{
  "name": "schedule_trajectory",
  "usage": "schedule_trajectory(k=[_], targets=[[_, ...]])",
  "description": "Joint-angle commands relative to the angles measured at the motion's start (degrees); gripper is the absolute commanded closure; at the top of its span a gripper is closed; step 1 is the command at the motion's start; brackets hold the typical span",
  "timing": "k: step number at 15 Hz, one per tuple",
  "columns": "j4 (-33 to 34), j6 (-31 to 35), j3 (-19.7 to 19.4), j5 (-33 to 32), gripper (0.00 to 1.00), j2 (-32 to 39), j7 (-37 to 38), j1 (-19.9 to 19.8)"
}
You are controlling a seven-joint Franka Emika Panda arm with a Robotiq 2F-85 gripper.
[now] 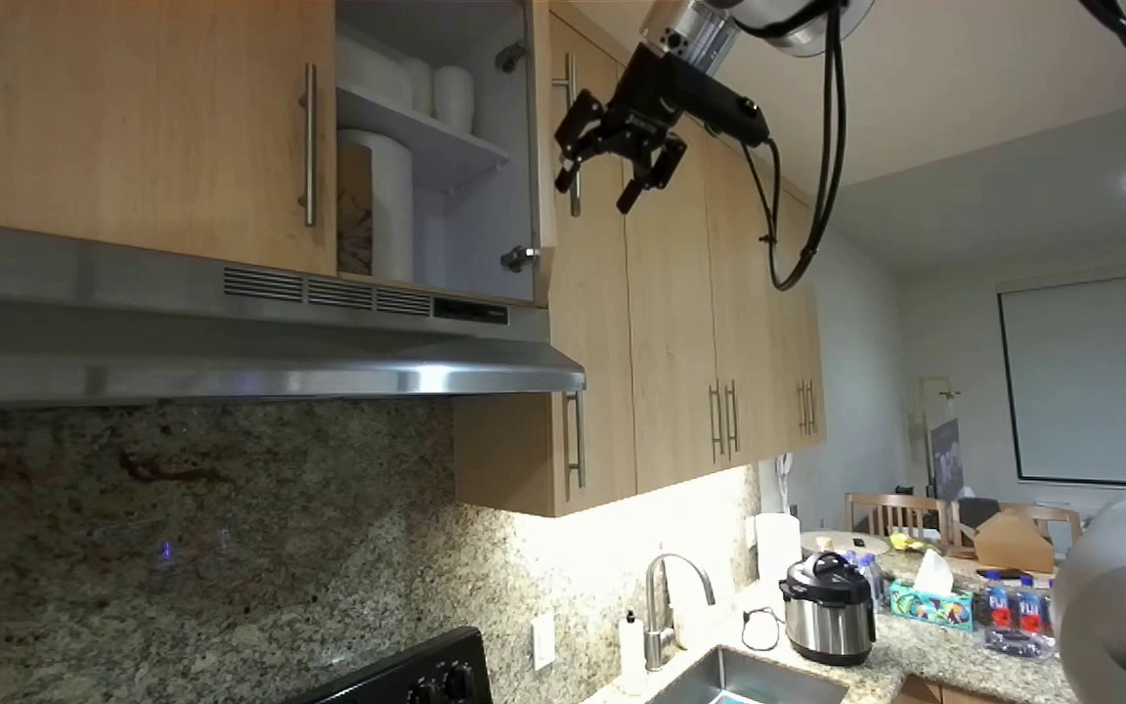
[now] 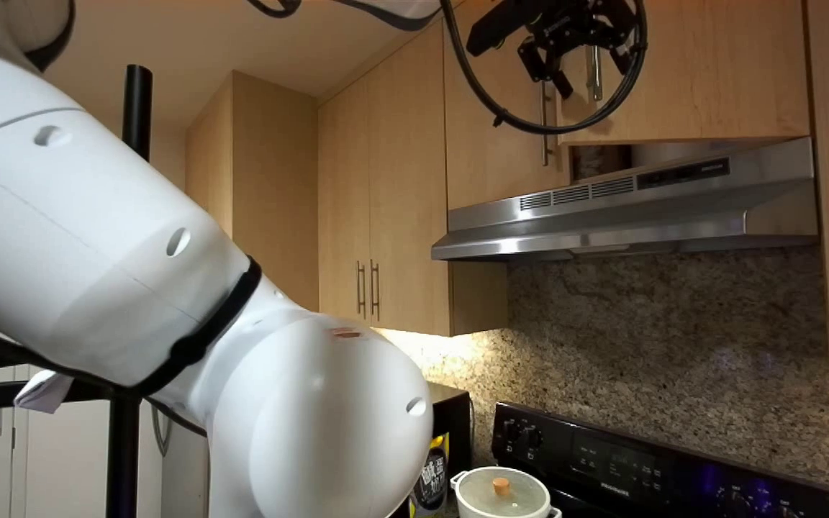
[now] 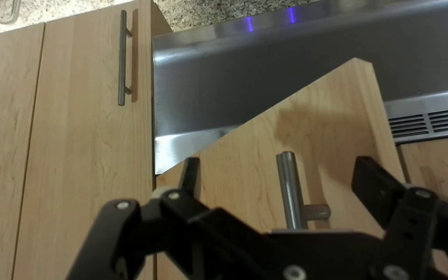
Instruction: Close the cupboard completely
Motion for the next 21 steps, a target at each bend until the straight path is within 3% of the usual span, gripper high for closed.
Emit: schedule_trajectory(k=[1,10,21], targets=[[4.4,1.0,1.1,-0.7,0.00,5.5,-1.8,-0.2],[12.5,1.2,2.0,0.7,0.00,14.5,-5.7,3.9],[16.0,3.6,1.1,2.3,0.00,20.1,-11.1,9.0]])
